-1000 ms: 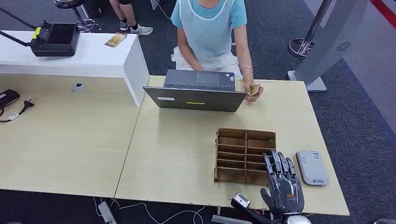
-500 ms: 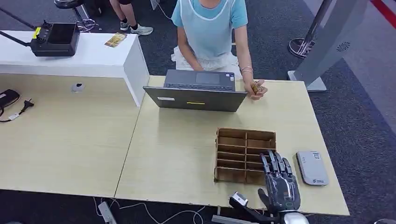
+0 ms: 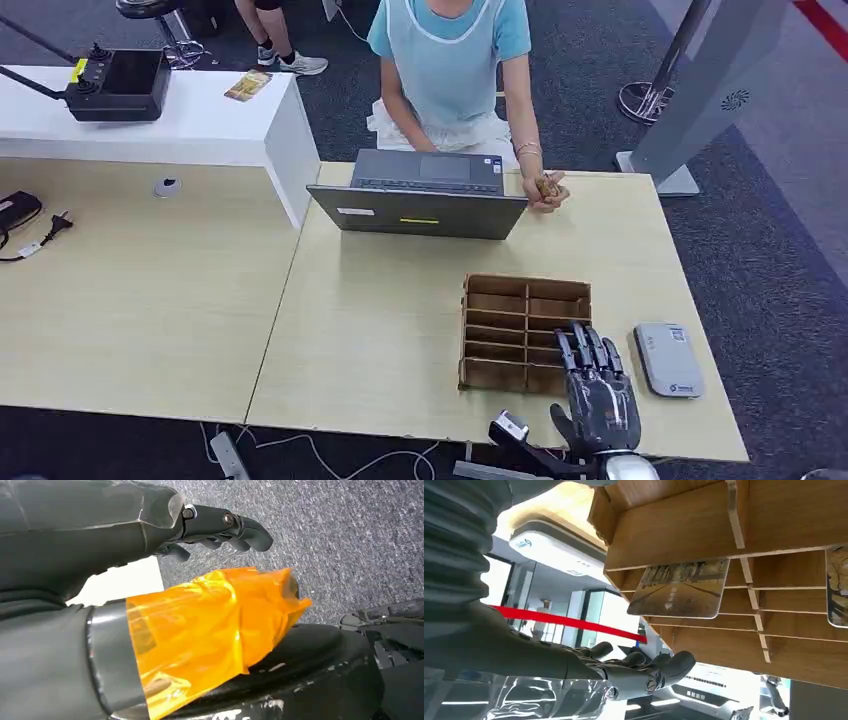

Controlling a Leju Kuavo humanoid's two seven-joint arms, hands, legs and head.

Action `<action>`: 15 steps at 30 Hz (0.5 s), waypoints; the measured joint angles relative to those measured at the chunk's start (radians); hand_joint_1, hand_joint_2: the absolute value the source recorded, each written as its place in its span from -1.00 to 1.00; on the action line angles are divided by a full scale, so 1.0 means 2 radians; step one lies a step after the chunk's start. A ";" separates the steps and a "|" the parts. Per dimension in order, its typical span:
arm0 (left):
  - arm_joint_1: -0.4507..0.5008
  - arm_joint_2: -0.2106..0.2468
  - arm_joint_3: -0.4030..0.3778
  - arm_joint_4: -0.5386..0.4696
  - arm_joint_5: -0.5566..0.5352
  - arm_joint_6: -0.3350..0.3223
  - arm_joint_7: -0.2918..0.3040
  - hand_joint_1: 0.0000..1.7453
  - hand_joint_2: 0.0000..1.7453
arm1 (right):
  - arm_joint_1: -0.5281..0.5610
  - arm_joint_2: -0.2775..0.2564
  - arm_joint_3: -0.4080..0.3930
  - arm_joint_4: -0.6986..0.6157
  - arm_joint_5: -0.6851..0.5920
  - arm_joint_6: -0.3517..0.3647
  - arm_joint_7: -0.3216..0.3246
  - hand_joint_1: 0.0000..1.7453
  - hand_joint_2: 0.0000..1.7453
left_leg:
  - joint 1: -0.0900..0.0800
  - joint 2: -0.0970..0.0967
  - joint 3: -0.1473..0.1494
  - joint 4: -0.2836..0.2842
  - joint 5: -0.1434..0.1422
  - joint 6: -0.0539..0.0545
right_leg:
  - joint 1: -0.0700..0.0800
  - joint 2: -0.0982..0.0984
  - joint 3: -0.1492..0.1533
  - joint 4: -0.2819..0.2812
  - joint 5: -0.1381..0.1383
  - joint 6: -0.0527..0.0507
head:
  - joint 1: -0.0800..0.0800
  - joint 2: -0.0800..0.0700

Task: Pass the card to the sensor for recognition and then transmit it.

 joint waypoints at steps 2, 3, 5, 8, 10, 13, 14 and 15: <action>0.000 0.000 0.000 0.000 0.000 0.000 0.000 -1.00 -1.00 | 0.000 0.000 0.000 0.000 0.000 0.000 0.000 -1.00 1.00 | 0.000 0.000 0.000 0.000 0.000 0.000 | 0.000 0.000 0.000 0.000 0.000 0.000 | 0.000 0.000; 0.000 0.000 0.000 0.000 0.000 0.000 0.000 -1.00 -1.00 | 0.000 0.000 0.000 0.000 0.000 0.000 0.000 -1.00 1.00 | 0.000 0.000 0.000 0.000 0.000 0.000 | 0.000 0.000 0.000 0.000 0.000 0.000 | 0.000 0.000; 0.000 0.000 0.000 0.000 0.000 0.000 0.000 -1.00 -1.00 | 0.000 0.000 0.000 0.000 0.000 -0.001 -0.001 -1.00 1.00 | 0.000 0.000 0.000 0.000 0.000 0.000 | 0.000 0.000 0.000 0.000 0.000 0.000 | 0.000 0.000; 0.000 0.000 0.000 0.000 0.000 0.000 0.000 -1.00 -1.00 | 0.000 0.001 -0.002 0.000 0.002 -0.002 -0.001 -1.00 1.00 | 0.000 0.000 0.000 0.000 0.000 0.000 | 0.000 0.000 0.000 0.000 0.000 0.000 | 0.000 0.000; 0.000 0.000 0.000 0.000 0.000 0.000 0.000 -1.00 -1.00 | 0.000 0.002 -0.004 0.000 0.006 -0.004 -0.002 -1.00 1.00 | 0.000 0.000 0.000 0.000 0.000 0.000 | 0.000 0.000 0.000 0.000 0.000 0.000 | 0.000 0.000; 0.000 0.000 0.000 0.000 0.000 0.000 0.000 -1.00 -1.00 | 0.000 0.002 -0.005 0.000 0.010 -0.007 -0.003 -0.98 1.00 | 0.000 0.000 0.000 0.000 0.000 0.000 | 0.000 0.000 0.000 0.000 0.000 0.000 | 0.000 0.000; 0.000 0.000 0.000 0.000 0.000 0.000 0.000 -1.00 -1.00 | 0.000 0.002 -0.006 -0.001 0.011 -0.009 -0.005 -0.96 1.00 | 0.000 0.000 0.000 0.000 0.000 0.000 | 0.000 0.000 0.000 0.000 0.000 0.000 | 0.000 0.000; 0.000 0.000 0.000 0.000 0.000 0.000 0.000 -1.00 -1.00 | 0.000 0.003 -0.006 -0.001 0.011 -0.010 -0.006 -0.96 1.00 | 0.000 0.000 0.000 0.000 0.000 0.000 | 0.000 0.000 0.000 0.000 0.000 0.000 | 0.000 0.000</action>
